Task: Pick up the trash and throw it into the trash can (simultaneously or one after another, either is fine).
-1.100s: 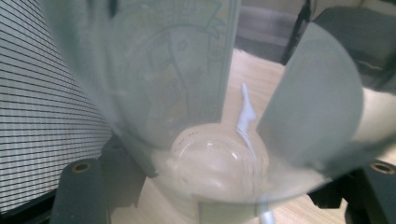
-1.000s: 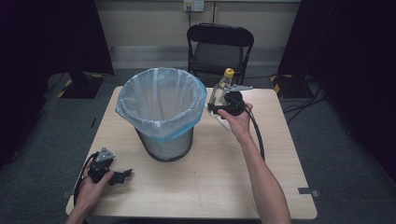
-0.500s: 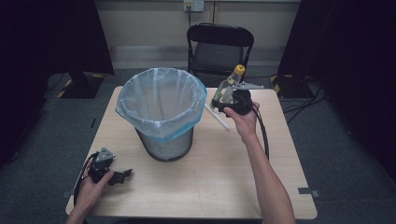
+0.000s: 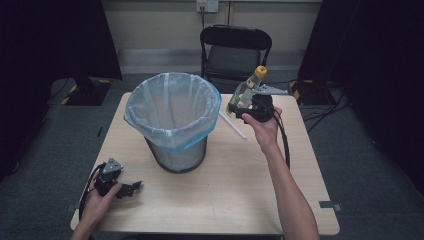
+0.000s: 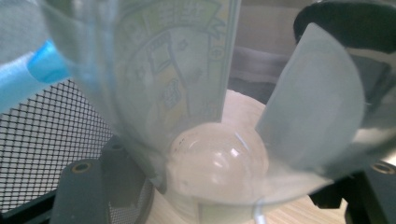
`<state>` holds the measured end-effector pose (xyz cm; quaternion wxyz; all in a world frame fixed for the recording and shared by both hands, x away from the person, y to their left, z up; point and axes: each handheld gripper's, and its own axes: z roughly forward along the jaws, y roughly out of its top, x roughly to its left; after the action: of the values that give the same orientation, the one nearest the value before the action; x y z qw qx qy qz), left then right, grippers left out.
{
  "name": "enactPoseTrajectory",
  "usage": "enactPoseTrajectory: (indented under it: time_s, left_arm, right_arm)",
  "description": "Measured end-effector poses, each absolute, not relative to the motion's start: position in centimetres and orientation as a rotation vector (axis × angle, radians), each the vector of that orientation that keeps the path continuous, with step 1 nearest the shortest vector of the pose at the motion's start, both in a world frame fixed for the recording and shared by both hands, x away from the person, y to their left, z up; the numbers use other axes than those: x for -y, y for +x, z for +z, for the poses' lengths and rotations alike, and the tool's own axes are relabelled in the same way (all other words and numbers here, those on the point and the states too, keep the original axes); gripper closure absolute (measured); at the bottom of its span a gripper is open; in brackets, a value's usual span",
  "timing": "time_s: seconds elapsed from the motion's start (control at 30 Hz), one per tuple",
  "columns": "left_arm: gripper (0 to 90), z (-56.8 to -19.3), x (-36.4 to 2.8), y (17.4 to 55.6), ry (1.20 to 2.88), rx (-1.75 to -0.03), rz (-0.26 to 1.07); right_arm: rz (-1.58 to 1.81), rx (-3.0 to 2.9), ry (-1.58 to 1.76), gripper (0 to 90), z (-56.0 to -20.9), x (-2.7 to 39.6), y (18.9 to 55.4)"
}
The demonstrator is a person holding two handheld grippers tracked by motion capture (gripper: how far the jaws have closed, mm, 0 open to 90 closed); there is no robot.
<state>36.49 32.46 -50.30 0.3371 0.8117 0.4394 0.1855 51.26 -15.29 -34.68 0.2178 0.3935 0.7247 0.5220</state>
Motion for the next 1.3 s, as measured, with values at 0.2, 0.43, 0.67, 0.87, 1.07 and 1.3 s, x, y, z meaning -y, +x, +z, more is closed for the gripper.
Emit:
enactPoseTrajectory:
  time_s: [0.2, 0.43, 0.67, 0.87, 1.07, 1.3]
  left_arm:
    - [0.0, -50.3, -32.5, 36.5, 2.116, -1.145, 0.484]
    - [0.0, -50.3, -32.5, 36.5, 2.115, -1.146, 0.484]
    - [0.0, -50.3, -32.5, 36.5, 2.115, -1.146, 0.483]
    - [0.0, -50.3, -32.5, 36.5, 2.116, -1.145, 0.484]
    - [0.0, -50.3, -32.4, 36.5, 2.114, -1.147, 0.482]
    - [0.0, -50.3, -32.5, 36.5, 2.116, -1.146, 0.484]
  right_arm:
    - [1.478, -1.980, 1.071, 28.1, -33.2, 15.2, 50.8]
    - [1.505, -1.954, 1.038, 28.1, -31.6, 15.1, 50.3]
    - [1.529, -1.937, 1.008, 28.1, -30.3, 15.2, 49.7]
    - [1.544, -1.913, 0.995, 28.1, -29.4, 15.4, 49.1]
    - [1.569, -1.889, 0.974, 28.1, -28.2, 15.5, 48.9]
    - [1.623, -1.854, 0.973, 28.1, -27.1, 15.8, 49.0]
